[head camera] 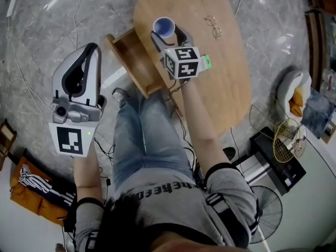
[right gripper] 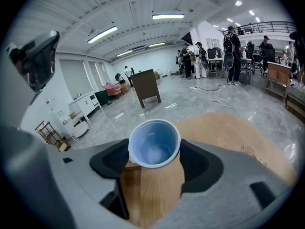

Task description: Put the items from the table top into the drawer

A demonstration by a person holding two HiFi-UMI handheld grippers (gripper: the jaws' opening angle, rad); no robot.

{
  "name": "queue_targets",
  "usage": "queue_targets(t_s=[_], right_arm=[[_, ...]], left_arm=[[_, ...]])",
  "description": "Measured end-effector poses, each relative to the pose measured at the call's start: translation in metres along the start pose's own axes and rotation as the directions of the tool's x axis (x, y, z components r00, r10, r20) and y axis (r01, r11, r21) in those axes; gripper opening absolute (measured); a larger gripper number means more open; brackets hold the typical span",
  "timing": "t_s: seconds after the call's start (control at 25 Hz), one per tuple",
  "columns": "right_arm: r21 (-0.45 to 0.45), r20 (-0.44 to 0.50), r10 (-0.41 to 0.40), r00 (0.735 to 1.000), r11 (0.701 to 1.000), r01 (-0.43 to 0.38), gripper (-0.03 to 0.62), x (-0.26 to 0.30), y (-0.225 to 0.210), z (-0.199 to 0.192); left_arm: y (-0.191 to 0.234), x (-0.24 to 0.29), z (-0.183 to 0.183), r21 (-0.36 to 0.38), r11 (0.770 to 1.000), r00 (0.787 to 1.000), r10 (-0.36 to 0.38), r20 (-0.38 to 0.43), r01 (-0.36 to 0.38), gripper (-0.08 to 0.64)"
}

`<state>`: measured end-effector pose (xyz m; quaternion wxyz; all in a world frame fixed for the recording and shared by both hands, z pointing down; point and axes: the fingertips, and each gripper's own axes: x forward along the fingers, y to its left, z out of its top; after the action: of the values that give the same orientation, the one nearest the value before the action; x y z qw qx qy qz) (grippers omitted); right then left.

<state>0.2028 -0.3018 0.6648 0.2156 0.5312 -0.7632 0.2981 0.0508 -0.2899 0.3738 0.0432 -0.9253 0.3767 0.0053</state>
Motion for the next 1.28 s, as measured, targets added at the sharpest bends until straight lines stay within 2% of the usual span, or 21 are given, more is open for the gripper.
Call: queue_targets(t_s=[0.4, 0.72, 0.96, 1.28], right_arm=[[-0.037, -0.047, 0.075, 0.996, 0.996, -0.077, 0.331, 0.006, 0.079, -0.037], [-0.068, -0.102, 0.102, 0.990, 0.992, -0.109, 0.330, 0.030, 0.121, -0.070], [-0.067, -0.132, 0.090, 0.987, 0.993, -0.100, 0.330, 0.048, 0.138, -0.095], [-0.022, -0.186, 0.045, 0.982, 0.999, -0.050, 0.330, 0.075, 0.135, -0.134]], left_arm=[[0.015, -0.060, 0.002, 0.007, 0.999, 0.999, 0.036, 0.008, -0.036, 0.011], [0.034, -0.104, -0.013, -0.006, 0.997, 0.997, 0.076, 0.006, -0.076, 0.011], [0.042, -0.129, -0.028, -0.018, 0.996, 0.996, 0.090, -0.010, -0.091, 0.011], [0.054, -0.148, -0.050, -0.030, 0.994, 0.994, 0.105, -0.041, -0.106, 0.011]])
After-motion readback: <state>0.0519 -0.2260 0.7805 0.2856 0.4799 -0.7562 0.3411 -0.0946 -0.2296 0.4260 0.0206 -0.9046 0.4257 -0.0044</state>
